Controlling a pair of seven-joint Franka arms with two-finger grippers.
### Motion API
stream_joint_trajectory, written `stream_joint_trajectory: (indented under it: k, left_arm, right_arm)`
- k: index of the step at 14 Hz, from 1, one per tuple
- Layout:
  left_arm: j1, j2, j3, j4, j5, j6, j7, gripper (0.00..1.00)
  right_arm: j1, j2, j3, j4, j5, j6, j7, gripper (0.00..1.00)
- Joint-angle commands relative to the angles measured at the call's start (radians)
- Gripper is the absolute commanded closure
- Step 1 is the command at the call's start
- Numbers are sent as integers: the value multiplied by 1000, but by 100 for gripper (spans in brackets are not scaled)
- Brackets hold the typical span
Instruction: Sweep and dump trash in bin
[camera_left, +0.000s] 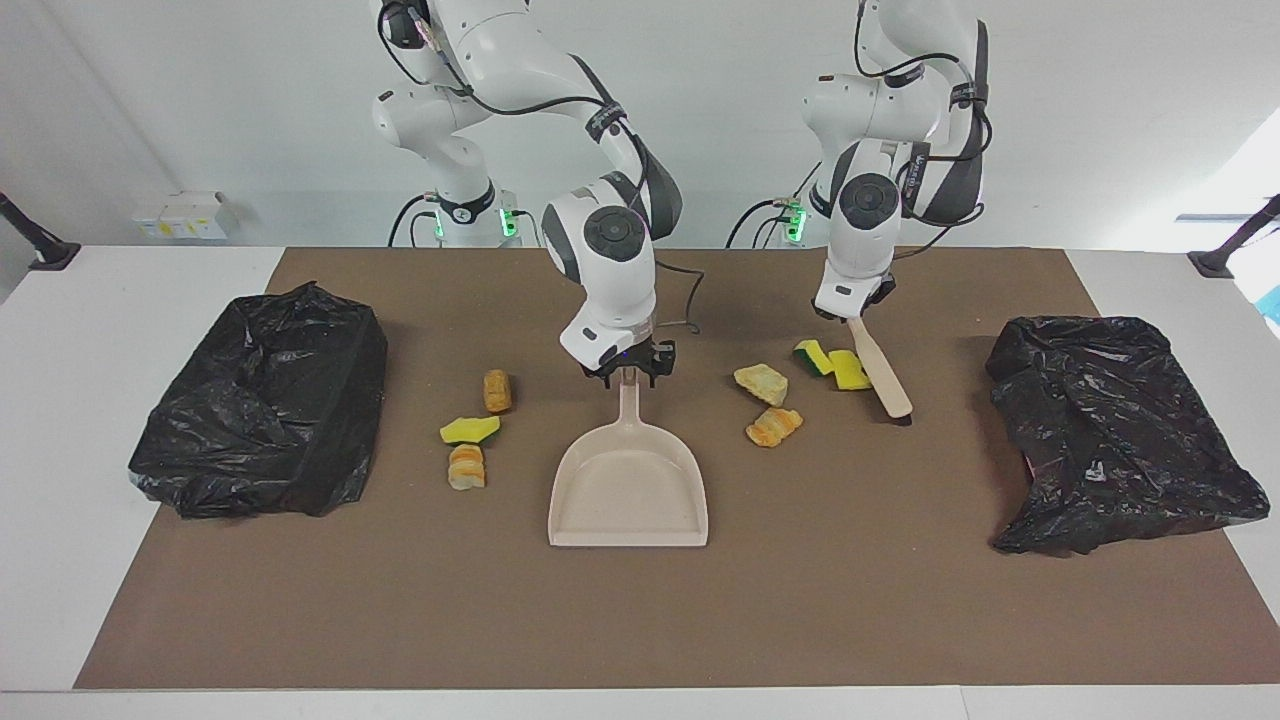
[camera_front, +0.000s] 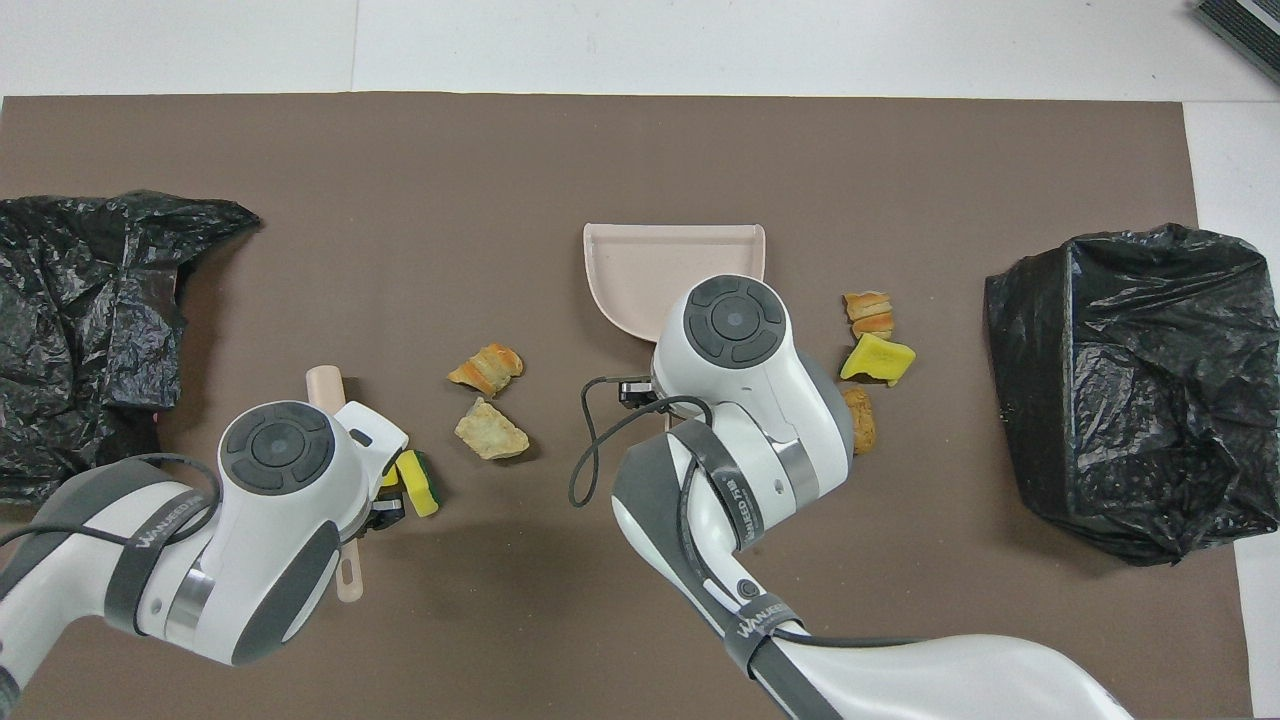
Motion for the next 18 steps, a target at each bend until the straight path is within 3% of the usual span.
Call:
stream_joint_trajectory:
  k: [1,4,7,10,12,18]
  left_arm:
    - [-36,-29,8,-31,-51,44,81,100]
    - [-46,-23,8,-22,-61,64,89,100]
    - [-47,-17,8,-27,-87,116,90,100]
    - [-78,-13,7,-31,-133,173,131,100]
    - [-85,-13,10,-30,-133,162,186,100]
    - [13,-9,14,-31,-134,168,332,100]
  right_arm:
    - [-1,4,4,9,7,0,49,100]
    - [-8,-11,2,15,1,1,40,100]
    - [-45,-92,2,0,1,-47,-134,100]
    - [-102,-198,-1,-58,0,-208,-460,100]
    - [-106,-269,-1,-159,-49,-206,-668,100]
    - [-108,-298,1,-207,-183,-201,-1226,100]
